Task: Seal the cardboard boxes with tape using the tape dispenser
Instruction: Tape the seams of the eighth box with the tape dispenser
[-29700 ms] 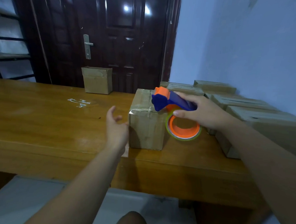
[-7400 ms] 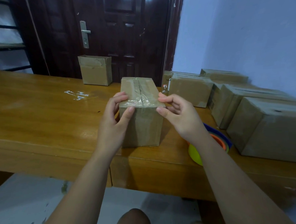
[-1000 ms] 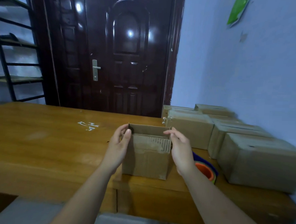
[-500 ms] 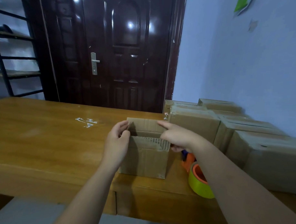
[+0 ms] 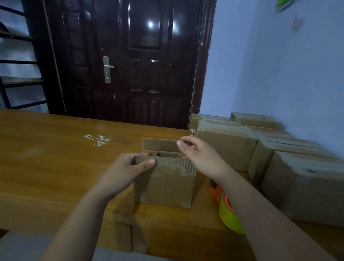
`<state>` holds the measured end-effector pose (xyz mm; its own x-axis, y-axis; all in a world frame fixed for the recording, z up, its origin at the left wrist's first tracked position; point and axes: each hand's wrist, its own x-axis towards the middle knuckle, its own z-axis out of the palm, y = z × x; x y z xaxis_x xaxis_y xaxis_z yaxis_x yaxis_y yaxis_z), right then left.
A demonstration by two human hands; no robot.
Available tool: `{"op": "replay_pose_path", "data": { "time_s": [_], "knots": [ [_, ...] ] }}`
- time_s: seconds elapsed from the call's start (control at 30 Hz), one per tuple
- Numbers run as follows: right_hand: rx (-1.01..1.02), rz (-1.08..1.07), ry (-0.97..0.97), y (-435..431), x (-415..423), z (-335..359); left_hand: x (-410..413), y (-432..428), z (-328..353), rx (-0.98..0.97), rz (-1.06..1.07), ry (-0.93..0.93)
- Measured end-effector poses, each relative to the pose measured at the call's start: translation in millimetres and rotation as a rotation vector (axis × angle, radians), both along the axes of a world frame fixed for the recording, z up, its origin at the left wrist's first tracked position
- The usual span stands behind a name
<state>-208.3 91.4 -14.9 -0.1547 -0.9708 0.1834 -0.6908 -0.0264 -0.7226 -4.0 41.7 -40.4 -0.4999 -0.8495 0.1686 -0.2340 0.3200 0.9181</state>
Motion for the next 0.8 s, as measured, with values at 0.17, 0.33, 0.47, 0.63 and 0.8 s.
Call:
{"op": "replay_pose_path", "data": {
  "time_s": [0.17, 0.33, 0.47, 0.63, 0.8],
  "knots": [
    [-0.022, 0.075, -0.055, 10, -7, -8, -16, 1, -15, -0.114, 0.351, 0.095],
    [-0.151, -0.113, 0.178, 12, -3, -23, -26, -5, -25, -0.080, 0.392, 0.178],
    [-0.092, -0.105, 0.141, 11, -3, -22, -27, -7, -25, -0.224, 0.436, 0.058],
    [-0.140, -0.100, 0.276, 15, -1, -28, -30, -4, -33, -0.441, 0.393, -0.124],
    [-0.020, -0.179, 0.126, 31, -17, -21, -29, 1, -39, -0.472, 0.362, -0.145]
  ]
}}
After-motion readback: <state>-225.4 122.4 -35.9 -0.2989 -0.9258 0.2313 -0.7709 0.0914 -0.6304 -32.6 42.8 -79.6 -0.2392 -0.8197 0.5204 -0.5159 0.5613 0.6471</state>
